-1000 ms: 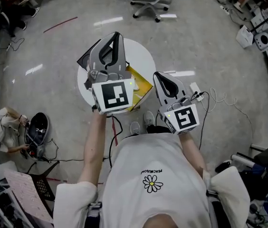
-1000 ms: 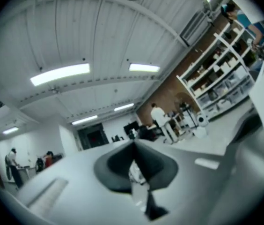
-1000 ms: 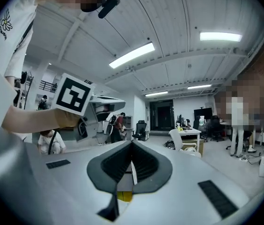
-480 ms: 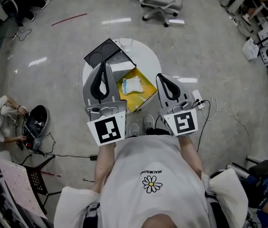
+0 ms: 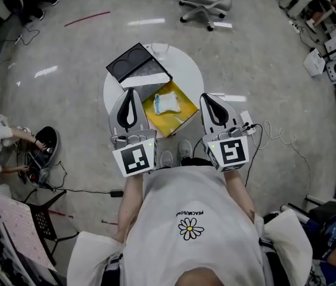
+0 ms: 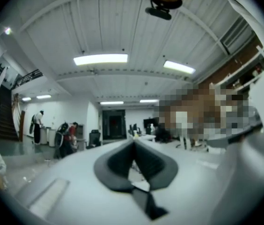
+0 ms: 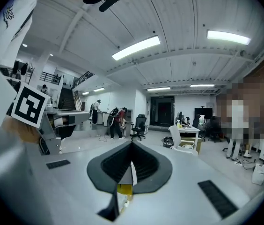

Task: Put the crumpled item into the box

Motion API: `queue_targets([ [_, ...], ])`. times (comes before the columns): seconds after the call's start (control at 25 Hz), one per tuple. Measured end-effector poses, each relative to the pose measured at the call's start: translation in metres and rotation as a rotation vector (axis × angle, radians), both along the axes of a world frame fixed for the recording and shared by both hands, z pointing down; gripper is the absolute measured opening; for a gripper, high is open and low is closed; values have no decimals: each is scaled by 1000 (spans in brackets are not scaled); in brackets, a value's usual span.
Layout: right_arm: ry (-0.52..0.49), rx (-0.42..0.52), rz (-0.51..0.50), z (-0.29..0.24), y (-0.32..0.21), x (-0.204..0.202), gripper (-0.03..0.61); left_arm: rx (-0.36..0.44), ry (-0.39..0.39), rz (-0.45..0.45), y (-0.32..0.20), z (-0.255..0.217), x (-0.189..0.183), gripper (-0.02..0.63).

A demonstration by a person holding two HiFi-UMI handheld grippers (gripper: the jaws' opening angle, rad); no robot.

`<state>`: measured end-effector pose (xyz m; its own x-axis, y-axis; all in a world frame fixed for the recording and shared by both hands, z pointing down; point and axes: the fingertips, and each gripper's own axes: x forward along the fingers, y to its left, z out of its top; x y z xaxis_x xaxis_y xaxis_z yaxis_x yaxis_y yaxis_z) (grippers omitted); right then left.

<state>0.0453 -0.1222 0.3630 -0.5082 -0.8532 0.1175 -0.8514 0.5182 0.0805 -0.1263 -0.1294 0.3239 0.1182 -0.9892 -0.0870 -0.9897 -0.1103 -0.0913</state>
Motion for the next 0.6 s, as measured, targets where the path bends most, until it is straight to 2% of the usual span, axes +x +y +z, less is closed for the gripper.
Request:
queue_targets([
  [0.12, 12, -4, 4, 2, 1, 0, 0, -32, -12, -1, -3, 5, -4, 0],
  [0.32, 10, -1, 9, 0, 2, 0, 0, 17, 0, 13, -4, -4, 3, 0],
  [0.6, 8, -8, 10, 2, 4, 2, 0, 25, -9, 3, -3, -8, 4, 0],
])
